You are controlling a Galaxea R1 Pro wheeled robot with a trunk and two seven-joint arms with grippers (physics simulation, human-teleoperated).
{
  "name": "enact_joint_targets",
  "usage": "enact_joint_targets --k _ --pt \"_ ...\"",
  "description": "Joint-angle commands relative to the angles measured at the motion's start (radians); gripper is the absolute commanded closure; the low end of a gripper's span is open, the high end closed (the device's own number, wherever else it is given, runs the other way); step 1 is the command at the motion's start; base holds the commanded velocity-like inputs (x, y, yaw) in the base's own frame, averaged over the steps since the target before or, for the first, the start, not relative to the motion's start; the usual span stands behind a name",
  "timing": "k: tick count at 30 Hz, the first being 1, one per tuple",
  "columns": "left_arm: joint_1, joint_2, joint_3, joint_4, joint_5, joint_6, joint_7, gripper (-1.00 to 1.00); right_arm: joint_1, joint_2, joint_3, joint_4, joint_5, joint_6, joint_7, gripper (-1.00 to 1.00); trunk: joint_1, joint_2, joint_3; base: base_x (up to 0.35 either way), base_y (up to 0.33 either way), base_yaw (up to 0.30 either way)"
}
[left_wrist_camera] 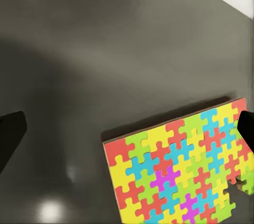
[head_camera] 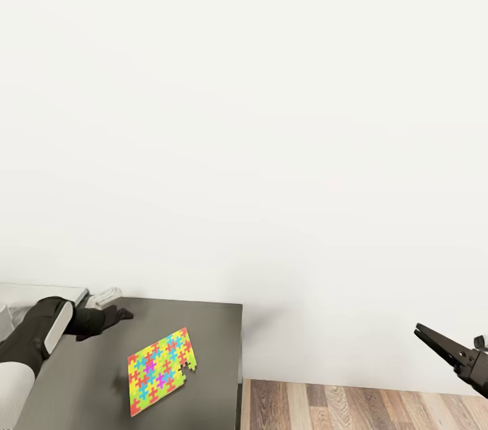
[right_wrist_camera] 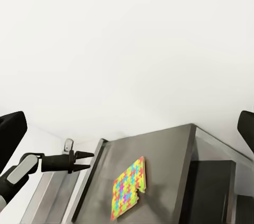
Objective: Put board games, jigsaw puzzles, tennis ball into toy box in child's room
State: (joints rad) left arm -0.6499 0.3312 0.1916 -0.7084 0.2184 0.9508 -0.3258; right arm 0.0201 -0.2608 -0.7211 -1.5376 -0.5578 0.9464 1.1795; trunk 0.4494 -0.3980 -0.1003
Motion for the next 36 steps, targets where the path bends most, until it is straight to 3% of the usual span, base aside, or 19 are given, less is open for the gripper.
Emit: enact_joint_targets --k 1,10,21,36 --pt "-0.001 0.000 0.002 0.000 -0.001 0.005 -0.008 -1.00 0.000 -0.001 0.000 0.000 -0.002 0.006 0.001 -1.00 0.001 -0.002 -0.002 0.000 0.000 0.000" --pt "-0.003 0.005 0.000 0.004 -0.002 0.004 -0.080 -1.00 0.000 -0.001 0.000 0.001 -0.001 0.008 0.002 -1.00 0.001 -0.002 -0.002 0.000 0.000 0.000" --pt "-0.003 0.009 -0.001 0.041 -0.004 0.002 -0.094 -1.00 0.000 -0.002 0.001 0.001 -0.001 0.009 0.002 -1.00 0.001 -0.002 -0.006 0.000 0.000 0.000" --pt "-0.003 0.007 -0.001 0.069 -0.003 -0.001 -0.100 -1.00 0.000 -0.003 0.002 0.001 0.003 0.012 0.002 -1.00 0.001 -0.002 -0.028 0.000 0.000 0.000"
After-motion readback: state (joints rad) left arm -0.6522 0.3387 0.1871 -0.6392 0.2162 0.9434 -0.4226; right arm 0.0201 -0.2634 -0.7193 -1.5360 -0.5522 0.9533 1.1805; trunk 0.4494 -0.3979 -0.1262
